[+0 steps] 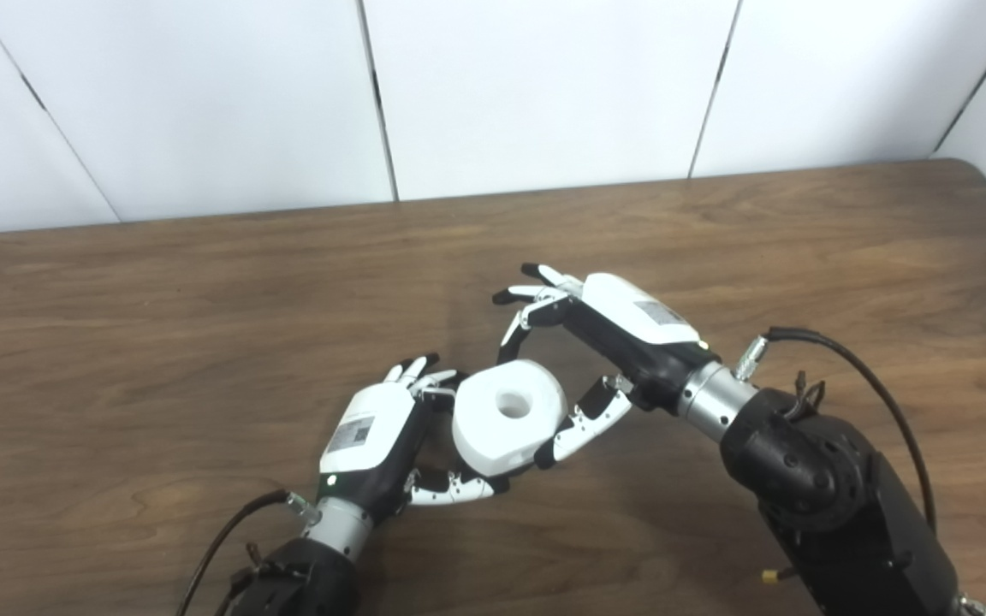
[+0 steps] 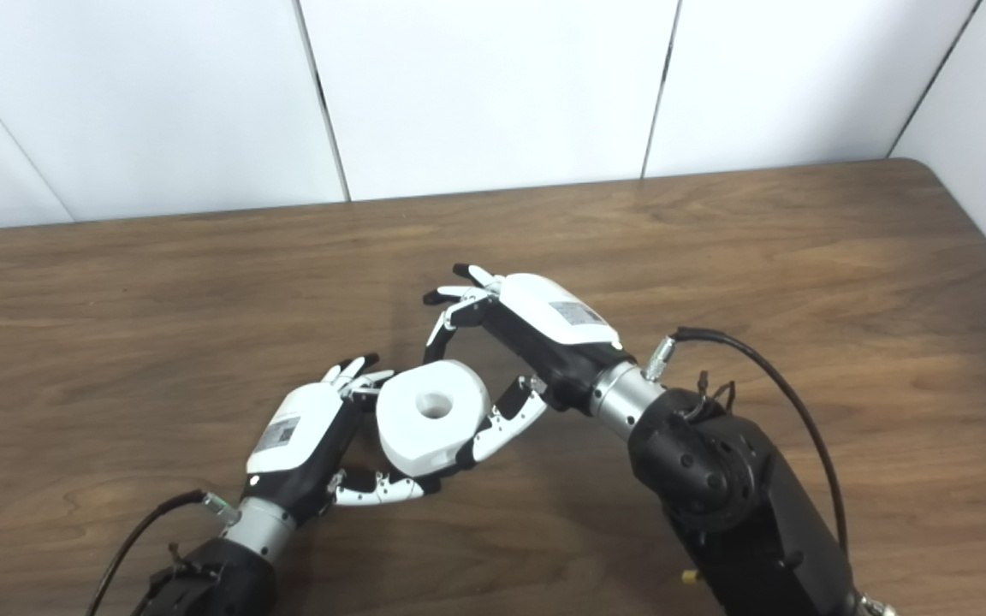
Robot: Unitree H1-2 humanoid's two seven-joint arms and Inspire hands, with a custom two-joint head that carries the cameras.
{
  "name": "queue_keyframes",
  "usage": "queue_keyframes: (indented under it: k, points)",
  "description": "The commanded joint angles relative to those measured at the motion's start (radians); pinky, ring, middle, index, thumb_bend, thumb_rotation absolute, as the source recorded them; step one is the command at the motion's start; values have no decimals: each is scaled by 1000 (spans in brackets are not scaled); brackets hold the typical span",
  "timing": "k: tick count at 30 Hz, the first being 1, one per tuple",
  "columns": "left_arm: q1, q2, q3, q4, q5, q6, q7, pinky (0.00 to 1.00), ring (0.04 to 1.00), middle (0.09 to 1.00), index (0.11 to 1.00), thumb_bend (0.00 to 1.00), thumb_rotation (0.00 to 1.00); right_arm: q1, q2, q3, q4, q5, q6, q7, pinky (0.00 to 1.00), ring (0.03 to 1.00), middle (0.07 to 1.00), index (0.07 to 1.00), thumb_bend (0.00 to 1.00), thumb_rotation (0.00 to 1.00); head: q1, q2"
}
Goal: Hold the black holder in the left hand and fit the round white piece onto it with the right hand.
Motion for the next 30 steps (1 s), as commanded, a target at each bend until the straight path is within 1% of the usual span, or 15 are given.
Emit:
queue_keyframes:
  k: [1, 15, 22, 30]
  points:
    - [1, 0, -25, 12, 22, 2, -33, 1000, 971, 844, 485, 524, 55, -21, -9, -1, -3, -11, -24, -5, 1000, 1000, 882, 482, 524, 133, 0, 1]
    - [1, 3, -24, 12, 21, -5, -28, 1000, 968, 841, 485, 524, 55, -34, -38, -22, -9, -13, -25, 7, 1000, 1000, 873, 482, 524, 134, -6, 6]
    - [2, 4, -23, 7, 19, 4, -41, 1000, 970, 842, 485, 524, 54, -48, -53, -36, -8, -11, -30, 10, 1000, 1000, 864, 482, 523, 133, -10, 9]
    - [0, 6, -26, 12, 21, 1, -40, 1000, 969, 842, 485, 524, 56, -55, -39, -26, -13, -30, -17, 24, 1000, 1000, 862, 483, 523, 133, -9, 9]
